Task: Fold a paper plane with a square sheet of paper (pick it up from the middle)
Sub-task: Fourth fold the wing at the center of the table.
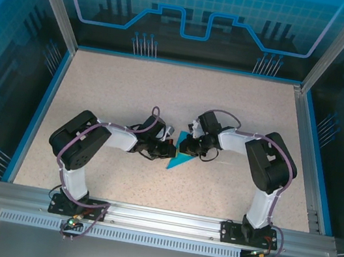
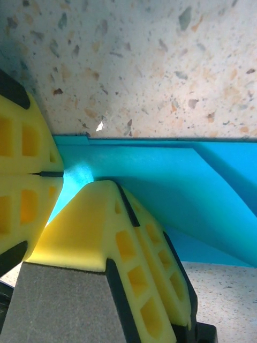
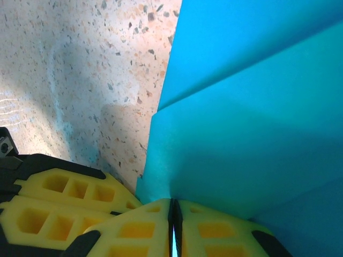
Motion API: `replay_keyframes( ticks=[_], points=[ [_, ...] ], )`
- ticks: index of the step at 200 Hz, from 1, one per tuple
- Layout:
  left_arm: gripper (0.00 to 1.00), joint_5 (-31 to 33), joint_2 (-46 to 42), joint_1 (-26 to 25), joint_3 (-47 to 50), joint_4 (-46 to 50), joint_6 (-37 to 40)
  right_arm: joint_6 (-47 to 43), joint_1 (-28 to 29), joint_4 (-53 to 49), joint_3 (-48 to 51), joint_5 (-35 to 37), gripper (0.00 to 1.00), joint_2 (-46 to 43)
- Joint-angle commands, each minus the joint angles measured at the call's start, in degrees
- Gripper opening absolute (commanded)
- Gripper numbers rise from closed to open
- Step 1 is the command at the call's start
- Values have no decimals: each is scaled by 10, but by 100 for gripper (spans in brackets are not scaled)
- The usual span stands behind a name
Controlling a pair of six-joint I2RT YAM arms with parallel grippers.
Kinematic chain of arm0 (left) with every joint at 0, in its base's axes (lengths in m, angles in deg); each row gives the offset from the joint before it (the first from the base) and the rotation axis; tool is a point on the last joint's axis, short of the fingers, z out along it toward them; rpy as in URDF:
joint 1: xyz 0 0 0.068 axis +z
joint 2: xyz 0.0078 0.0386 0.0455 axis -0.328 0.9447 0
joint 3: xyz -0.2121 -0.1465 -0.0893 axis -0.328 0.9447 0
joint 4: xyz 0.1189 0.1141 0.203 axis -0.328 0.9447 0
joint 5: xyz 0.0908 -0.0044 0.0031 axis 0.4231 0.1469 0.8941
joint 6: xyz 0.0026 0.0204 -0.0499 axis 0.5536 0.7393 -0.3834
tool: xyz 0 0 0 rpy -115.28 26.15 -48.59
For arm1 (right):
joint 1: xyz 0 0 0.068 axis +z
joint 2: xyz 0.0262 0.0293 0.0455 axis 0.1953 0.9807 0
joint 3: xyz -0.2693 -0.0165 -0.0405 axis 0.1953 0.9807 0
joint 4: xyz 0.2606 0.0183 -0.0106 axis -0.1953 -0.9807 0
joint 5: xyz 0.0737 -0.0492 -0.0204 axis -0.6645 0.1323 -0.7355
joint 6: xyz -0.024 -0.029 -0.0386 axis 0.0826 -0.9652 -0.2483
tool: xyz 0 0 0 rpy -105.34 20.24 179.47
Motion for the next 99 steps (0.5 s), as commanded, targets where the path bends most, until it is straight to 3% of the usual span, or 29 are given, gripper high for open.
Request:
replay_keyframes(
  ticks=[1,67,99],
  points=[
    [0,42,26,-3,18,112,19,-30,-30,-11,-15,42,13,20],
    [0,45,29,-3,16,120,20,-59,-64,-48,-63,66,13,25],
    [0,48,26,-3,11,128,21,-53,-53,-46,-58,29,14,-19]
  ],
)
